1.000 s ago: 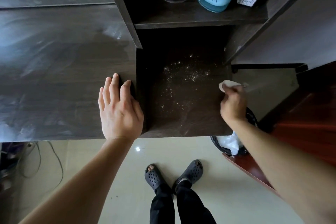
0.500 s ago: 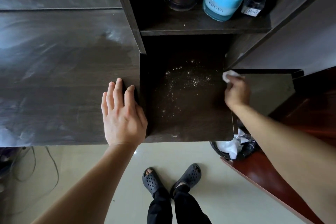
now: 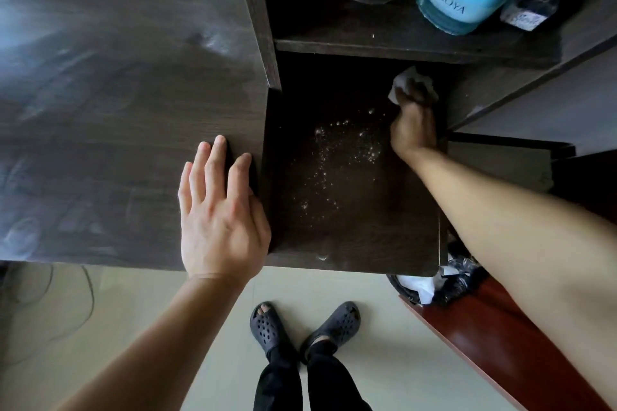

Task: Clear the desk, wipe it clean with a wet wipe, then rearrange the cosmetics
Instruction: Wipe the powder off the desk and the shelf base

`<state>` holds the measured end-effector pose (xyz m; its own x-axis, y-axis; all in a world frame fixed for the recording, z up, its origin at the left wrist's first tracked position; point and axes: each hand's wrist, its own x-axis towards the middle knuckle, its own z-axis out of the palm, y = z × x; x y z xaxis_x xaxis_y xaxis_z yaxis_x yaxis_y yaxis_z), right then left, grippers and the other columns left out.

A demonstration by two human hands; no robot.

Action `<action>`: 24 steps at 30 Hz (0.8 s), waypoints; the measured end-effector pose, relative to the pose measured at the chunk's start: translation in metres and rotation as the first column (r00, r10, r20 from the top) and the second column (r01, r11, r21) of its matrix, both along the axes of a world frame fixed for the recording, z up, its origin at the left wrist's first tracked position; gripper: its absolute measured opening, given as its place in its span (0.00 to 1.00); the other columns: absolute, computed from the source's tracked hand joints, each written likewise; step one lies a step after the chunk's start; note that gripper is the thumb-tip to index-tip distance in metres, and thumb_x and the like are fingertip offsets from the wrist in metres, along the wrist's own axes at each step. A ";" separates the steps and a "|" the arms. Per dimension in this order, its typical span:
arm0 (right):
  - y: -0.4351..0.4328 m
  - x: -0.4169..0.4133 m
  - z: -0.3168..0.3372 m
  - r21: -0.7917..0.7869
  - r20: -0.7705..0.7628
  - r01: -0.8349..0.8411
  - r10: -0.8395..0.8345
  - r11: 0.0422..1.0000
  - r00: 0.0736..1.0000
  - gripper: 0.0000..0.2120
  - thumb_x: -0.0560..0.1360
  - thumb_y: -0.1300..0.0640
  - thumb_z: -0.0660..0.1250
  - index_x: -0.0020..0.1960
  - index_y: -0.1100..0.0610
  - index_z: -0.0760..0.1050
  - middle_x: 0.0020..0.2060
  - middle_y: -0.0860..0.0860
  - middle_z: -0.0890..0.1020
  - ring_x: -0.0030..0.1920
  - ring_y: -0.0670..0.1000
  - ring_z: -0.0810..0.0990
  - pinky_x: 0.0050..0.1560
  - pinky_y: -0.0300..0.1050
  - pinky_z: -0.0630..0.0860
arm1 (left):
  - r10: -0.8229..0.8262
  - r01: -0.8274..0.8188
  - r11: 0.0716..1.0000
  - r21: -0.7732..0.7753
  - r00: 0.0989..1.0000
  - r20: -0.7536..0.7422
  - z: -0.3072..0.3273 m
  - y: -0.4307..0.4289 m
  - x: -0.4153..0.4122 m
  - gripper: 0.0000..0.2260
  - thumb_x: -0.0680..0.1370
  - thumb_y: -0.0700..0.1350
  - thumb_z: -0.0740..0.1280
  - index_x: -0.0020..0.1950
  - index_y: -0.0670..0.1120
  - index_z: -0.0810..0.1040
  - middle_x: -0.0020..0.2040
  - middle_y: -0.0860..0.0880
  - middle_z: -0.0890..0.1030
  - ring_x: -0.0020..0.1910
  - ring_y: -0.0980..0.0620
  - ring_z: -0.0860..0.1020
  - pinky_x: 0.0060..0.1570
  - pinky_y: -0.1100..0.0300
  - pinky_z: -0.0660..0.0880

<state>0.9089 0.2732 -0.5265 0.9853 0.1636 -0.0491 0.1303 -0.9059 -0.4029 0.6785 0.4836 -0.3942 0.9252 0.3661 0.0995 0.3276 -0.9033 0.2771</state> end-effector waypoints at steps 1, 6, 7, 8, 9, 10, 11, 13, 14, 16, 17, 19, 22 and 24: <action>0.002 0.004 0.000 0.007 -0.008 0.024 -0.023 1.000 1.000 0.26 0.75 0.72 0.53 0.72 0.59 0.65 0.74 0.57 0.63 0.75 0.56 0.57 0.75 0.47 0.50 | 0.000 0.000 1.000 0.002 1.000 -0.005 0.000 0.000 0.000 0.22 0.75 0.44 0.53 0.65 0.38 0.72 0.71 0.36 0.66 0.72 0.35 0.61 0.72 0.42 0.55; -0.022 -0.110 0.006 0.044 0.077 -0.337 0.333 0.941 0.940 0.23 0.71 0.74 0.62 0.62 0.60 0.77 0.64 0.59 0.75 0.64 0.64 0.71 0.65 0.55 0.70 | -0.005 0.005 1.000 -0.001 1.000 -0.020 0.002 0.001 -0.003 0.22 0.74 0.44 0.55 0.65 0.38 0.72 0.72 0.36 0.65 0.72 0.35 0.61 0.72 0.41 0.55; -0.035 -0.131 0.007 0.056 0.044 -0.415 0.413 0.908 0.910 0.21 0.70 0.73 0.65 0.60 0.58 0.79 0.61 0.58 0.77 0.60 0.63 0.74 0.60 0.56 0.75 | -0.006 0.006 1.000 -0.002 1.000 -0.020 0.003 0.001 -0.003 0.22 0.74 0.44 0.55 0.65 0.38 0.72 0.71 0.35 0.66 0.72 0.35 0.61 0.72 0.41 0.55; -0.042 -0.139 0.012 0.077 0.003 -0.454 0.456 0.887 0.890 0.20 0.69 0.72 0.68 0.57 0.57 0.80 0.57 0.58 0.78 0.55 0.62 0.76 0.53 0.56 0.78 | -0.008 0.008 1.000 -0.002 1.000 -0.021 0.004 0.001 -0.002 0.22 0.74 0.44 0.55 0.65 0.38 0.72 0.71 0.35 0.66 0.72 0.35 0.61 0.72 0.41 0.55; -0.045 -0.136 0.017 0.112 -0.027 -0.450 0.456 0.886 0.890 0.18 0.68 0.72 0.70 0.55 0.57 0.81 0.53 0.58 0.79 0.52 0.61 0.77 0.49 0.54 0.79 | -0.009 0.009 1.000 -0.002 1.000 -0.020 0.004 0.001 -0.002 0.22 0.74 0.44 0.55 0.65 0.38 0.72 0.71 0.35 0.66 0.72 0.35 0.61 0.72 0.41 0.55; -0.042 -0.121 0.020 0.168 -0.026 -0.377 0.386 0.911 0.922 0.16 0.68 0.71 0.70 0.53 0.58 0.82 0.50 0.58 0.79 0.50 0.60 0.77 0.49 0.53 0.78 | -0.009 0.009 1.000 -0.002 1.000 -0.016 0.004 0.001 -0.001 0.22 0.74 0.44 0.55 0.65 0.38 0.72 0.71 0.35 0.66 0.72 0.35 0.61 0.72 0.42 0.55; -0.034 -0.097 0.026 0.217 -0.009 -0.251 0.259 0.943 0.966 0.13 0.69 0.69 0.69 0.51 0.58 0.82 0.48 0.57 0.80 0.50 0.59 0.78 0.51 0.50 0.76 | -0.009 0.009 1.000 -0.001 1.000 -0.014 0.004 0.001 0.000 0.22 0.74 0.44 0.56 0.65 0.38 0.72 0.71 0.35 0.66 0.72 0.35 0.61 0.72 0.42 0.55; -0.009 -0.035 0.030 0.189 0.018 -0.055 0.053 0.980 0.998 0.10 0.74 0.65 0.65 0.53 0.60 0.80 0.51 0.58 0.81 0.54 0.58 0.78 0.57 0.45 0.71 | -0.007 0.007 1.000 0.000 1.000 -0.013 0.004 0.000 -0.001 0.21 0.74 0.43 0.55 0.65 0.38 0.72 0.71 0.35 0.66 0.72 0.35 0.61 0.72 0.42 0.55; 0.003 -0.003 0.029 0.144 -0.015 0.028 -0.026 0.989 1.000 0.11 0.76 0.64 0.62 0.56 0.61 0.79 0.55 0.60 0.80 0.57 0.59 0.76 0.59 0.45 0.69 | -0.004 0.004 1.000 0.000 1.000 -0.010 0.004 0.001 -0.002 0.21 0.74 0.43 0.55 0.65 0.38 0.72 0.71 0.35 0.66 0.72 0.35 0.61 0.72 0.42 0.55; 0.025 0.041 0.026 0.113 -0.058 0.337 -0.333 0.935 0.941 0.15 0.79 0.60 0.59 0.63 0.63 0.75 0.61 0.61 0.77 0.62 0.58 0.74 0.63 0.46 0.67 | -0.003 0.003 1.000 0.001 1.000 -0.006 0.003 0.000 -0.001 0.21 0.74 0.43 0.55 0.65 0.38 0.72 0.71 0.36 0.66 0.72 0.35 0.61 0.72 0.43 0.55; 0.036 0.046 0.024 0.093 -0.126 0.416 -0.404 0.904 0.906 0.16 0.79 0.58 0.60 0.63 0.63 0.75 0.62 0.60 0.77 0.63 0.57 0.74 0.64 0.46 0.67 | -0.005 0.005 1.000 0.000 1.000 -0.008 0.003 0.000 -0.001 0.21 0.74 0.43 0.55 0.65 0.38 0.72 0.71 0.36 0.66 0.72 0.36 0.61 0.72 0.43 0.55; 0.053 0.026 0.021 0.195 -0.165 0.277 -0.247 0.941 0.955 0.14 0.75 0.57 0.67 0.58 0.62 0.79 0.54 0.56 0.82 0.57 0.51 0.79 0.59 0.44 0.72 | 0.001 -0.001 1.000 0.000 1.000 -0.012 0.002 0.001 0.000 0.21 0.74 0.43 0.55 0.65 0.38 0.72 0.71 0.36 0.66 0.72 0.36 0.61 0.72 0.43 0.55; 0.029 -0.057 0.007 0.295 -0.043 -0.042 0.057 0.955 0.997 0.09 0.70 0.63 0.71 0.51 0.58 0.81 0.45 0.50 0.83 0.49 0.46 0.81 0.55 0.41 0.74 | -0.003 0.003 1.000 -0.005 1.000 -0.030 0.003 0.001 -0.002 0.22 0.74 0.43 0.54 0.65 0.38 0.72 0.71 0.36 0.66 0.72 0.35 0.61 0.72 0.42 0.55; 0.004 -0.114 0.016 0.303 -0.092 -0.254 0.294 0.919 0.952 0.11 0.72 0.66 0.69 0.54 0.57 0.81 0.48 0.55 0.80 0.51 0.53 0.79 0.57 0.43 0.73 | -0.002 0.002 1.000 -0.011 1.000 -0.027 0.005 0.001 -0.001 0.22 0.74 0.44 0.53 0.65 0.38 0.72 0.71 0.35 0.66 0.72 0.35 0.61 0.72 0.42 0.55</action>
<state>0.7949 0.2768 -0.5109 0.8874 0.4525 -0.0877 0.2843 -0.6871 -0.6686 0.6774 0.4849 -0.3897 0.9282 0.3655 0.0702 0.3336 -0.9007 0.2782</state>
